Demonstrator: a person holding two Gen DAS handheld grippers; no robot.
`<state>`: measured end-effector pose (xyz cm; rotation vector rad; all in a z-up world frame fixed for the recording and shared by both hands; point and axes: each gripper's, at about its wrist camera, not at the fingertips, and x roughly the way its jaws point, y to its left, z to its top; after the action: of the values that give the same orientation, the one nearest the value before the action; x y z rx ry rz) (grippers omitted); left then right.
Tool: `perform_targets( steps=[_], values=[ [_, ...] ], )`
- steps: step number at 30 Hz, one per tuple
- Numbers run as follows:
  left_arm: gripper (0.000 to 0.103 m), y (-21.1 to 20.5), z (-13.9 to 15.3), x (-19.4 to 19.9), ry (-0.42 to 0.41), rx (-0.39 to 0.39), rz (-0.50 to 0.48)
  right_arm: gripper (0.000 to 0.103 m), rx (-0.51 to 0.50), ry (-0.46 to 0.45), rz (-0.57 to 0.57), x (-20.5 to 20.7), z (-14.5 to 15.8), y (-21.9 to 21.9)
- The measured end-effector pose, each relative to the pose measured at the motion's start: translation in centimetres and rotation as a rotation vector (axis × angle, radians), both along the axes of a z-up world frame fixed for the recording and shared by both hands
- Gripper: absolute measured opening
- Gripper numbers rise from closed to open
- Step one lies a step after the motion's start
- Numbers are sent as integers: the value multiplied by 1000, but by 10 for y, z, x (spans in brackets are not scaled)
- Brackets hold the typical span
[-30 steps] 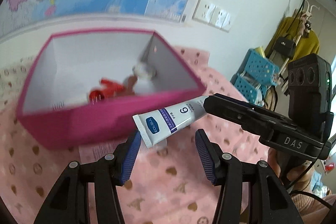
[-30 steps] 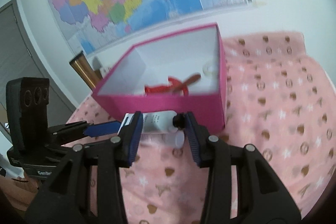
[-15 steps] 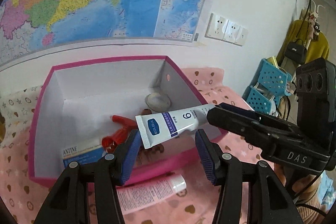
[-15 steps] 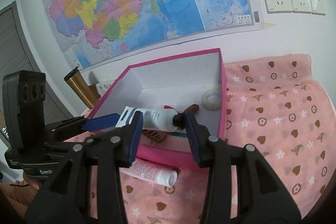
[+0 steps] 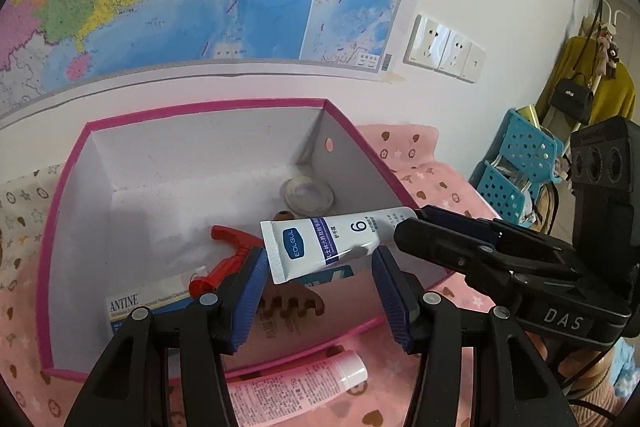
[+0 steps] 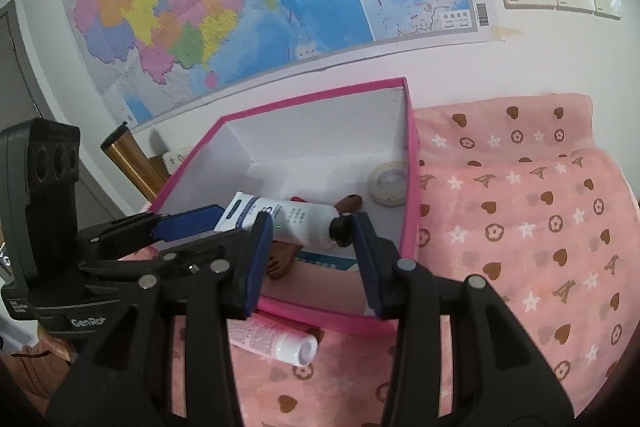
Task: Organize rigid objects
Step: 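Carry the white tube into the magenta box and open the right tool, then move the right tool to the pink lotion tube beside the box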
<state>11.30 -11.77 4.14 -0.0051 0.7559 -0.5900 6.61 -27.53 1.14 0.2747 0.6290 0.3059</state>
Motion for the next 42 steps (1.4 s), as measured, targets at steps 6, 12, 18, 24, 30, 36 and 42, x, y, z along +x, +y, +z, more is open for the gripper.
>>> perform_targets(
  steps=[6, 12, 18, 24, 30, 36, 42],
  values=[
    [52, -6, -7, 16, 42, 3, -6, 44, -22, 19, -24, 7, -2, -3],
    [52, -10, -10, 27, 51, 22, 11, 44, -44, 29, -49, 12, -5, -1],
    [55, 11, -1, 7, -22, 28, 47, 44, -42, 11, -38, 0, -4, -1],
    [60, 61, 4, -37, -97, -8, 85, 44, -13, -25, 13, -29, -3, -2],
    [61, 98, -9, -76, -98, -1, 102, 46, 12, -56, 94, -63, -7, 7],
    [61, 106, -47, -83, 2, 48, 125, 48, 18, 56, 125, -65, -44, 23],
    [61, 101, -79, -72, 98, 61, 146, 48, 33, 160, 112, -51, -79, 33]
  ],
)
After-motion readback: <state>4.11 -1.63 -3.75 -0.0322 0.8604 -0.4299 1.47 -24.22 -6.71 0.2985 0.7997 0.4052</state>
